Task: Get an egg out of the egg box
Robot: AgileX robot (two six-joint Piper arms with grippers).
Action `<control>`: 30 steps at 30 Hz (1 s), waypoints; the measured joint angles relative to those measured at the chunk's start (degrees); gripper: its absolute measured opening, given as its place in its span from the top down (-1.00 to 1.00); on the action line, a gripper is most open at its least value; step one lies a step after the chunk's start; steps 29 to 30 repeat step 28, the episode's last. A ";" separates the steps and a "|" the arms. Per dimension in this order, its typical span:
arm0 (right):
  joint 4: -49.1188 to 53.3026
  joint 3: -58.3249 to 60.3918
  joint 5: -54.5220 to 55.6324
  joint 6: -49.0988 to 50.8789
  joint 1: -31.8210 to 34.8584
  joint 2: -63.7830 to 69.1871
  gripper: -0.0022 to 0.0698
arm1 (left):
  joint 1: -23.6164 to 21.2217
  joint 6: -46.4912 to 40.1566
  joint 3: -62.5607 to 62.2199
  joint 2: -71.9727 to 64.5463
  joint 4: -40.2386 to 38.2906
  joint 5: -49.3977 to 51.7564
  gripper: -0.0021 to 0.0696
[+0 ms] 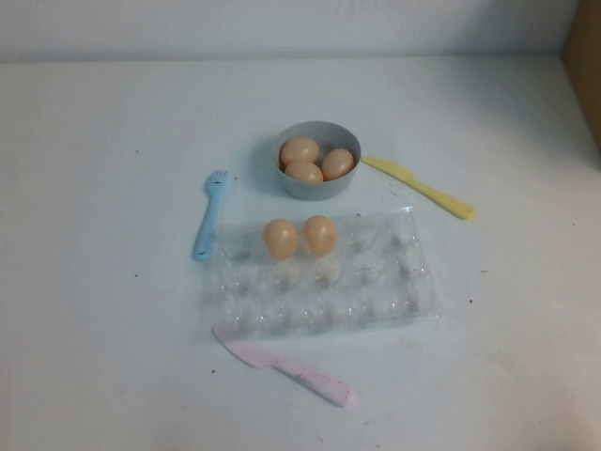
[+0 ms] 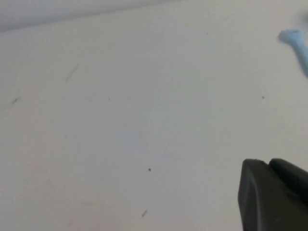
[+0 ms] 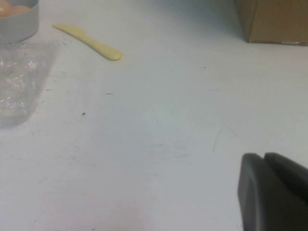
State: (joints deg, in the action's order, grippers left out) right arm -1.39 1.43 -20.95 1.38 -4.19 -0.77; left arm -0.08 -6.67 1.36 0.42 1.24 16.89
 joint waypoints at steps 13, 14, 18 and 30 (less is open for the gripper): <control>0.00 0.00 0.00 0.00 0.00 0.00 0.99 | -0.38 0.10 0.10 0.11 -2.32 4.27 0.95; 0.00 0.00 0.00 0.00 0.00 0.00 0.99 | -0.38 0.10 0.10 0.20 -2.32 4.27 0.95; 0.00 0.00 0.00 0.00 0.00 0.00 0.99 | -0.38 0.10 0.10 0.20 -2.62 4.27 0.95; 0.00 0.00 0.00 0.00 0.00 0.00 0.99 | -0.38 0.10 0.10 0.20 -2.62 4.27 0.95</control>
